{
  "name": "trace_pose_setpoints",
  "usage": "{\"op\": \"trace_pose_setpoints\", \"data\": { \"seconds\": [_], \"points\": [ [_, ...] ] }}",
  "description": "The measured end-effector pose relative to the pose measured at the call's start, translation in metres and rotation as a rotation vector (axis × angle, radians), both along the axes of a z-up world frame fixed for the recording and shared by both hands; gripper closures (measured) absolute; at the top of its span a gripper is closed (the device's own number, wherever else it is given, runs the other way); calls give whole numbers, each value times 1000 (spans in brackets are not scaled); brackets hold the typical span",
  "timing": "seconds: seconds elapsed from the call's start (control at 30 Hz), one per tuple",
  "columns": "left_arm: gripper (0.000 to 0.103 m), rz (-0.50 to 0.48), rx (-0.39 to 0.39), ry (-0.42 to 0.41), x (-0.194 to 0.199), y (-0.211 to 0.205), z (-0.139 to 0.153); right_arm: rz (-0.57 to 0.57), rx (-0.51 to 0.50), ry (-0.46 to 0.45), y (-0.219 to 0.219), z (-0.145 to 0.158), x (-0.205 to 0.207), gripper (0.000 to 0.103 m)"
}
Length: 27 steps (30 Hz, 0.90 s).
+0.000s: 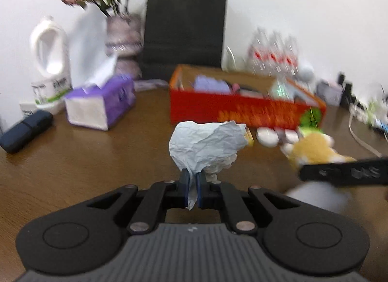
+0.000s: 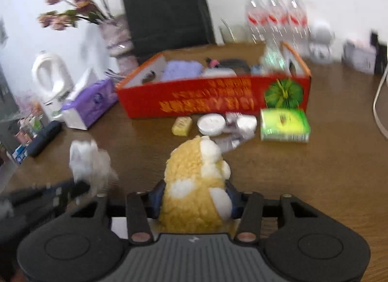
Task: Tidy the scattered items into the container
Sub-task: 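Carry the plush toy with the right tool while the left tool carries the tissue into the box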
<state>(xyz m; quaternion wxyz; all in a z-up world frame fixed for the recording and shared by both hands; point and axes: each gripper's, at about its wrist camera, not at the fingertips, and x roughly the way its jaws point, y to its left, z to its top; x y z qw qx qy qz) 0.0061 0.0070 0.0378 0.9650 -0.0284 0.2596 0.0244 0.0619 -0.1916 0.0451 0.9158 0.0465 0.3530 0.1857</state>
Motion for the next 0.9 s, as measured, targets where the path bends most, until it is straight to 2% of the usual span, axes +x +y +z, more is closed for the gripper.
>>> {"op": "trace_pose_setpoints", "data": {
  "seconds": [0.1,0.2,0.27,0.33,0.4,0.47,0.53,0.63,0.7,0.77,0.8,0.9],
  "points": [
    [96,-19,10,-47,20,-1,20,-28,52,-90,-17,33,-3,57],
    [96,-104,-18,-77,62,-2,52,-30,100,-169,-34,69,21,56],
    [96,-137,-51,-38,107,-4,67,-33,139,-152,-45,86,60,56],
    [96,-152,-80,44,160,1,76,-58,154,-123,-51,95,103,56],
    [96,-129,-61,151,211,4,75,-105,111,-83,-50,98,154,56],
    [96,-88,4,260,250,3,67,-152,52,-14,-45,89,197,56],
    [96,-101,50,390,276,-2,51,-203,-16,75,-37,69,234,56],
    [96,-103,118,545,295,-9,27,-239,-93,199,-25,38,259,55],
    [95,-102,153,570,300,-10,16,-278,-188,231,-18,22,265,54],
    [95,-95,158,570,301,-12,15,-299,-265,198,-12,16,268,55],
    [94,-95,163,575,302,-13,15,-317,-301,183,-8,15,269,60],
    [89,-104,155,597,301,-12,17,-324,-442,146,10,6,265,55]
  ]
}}
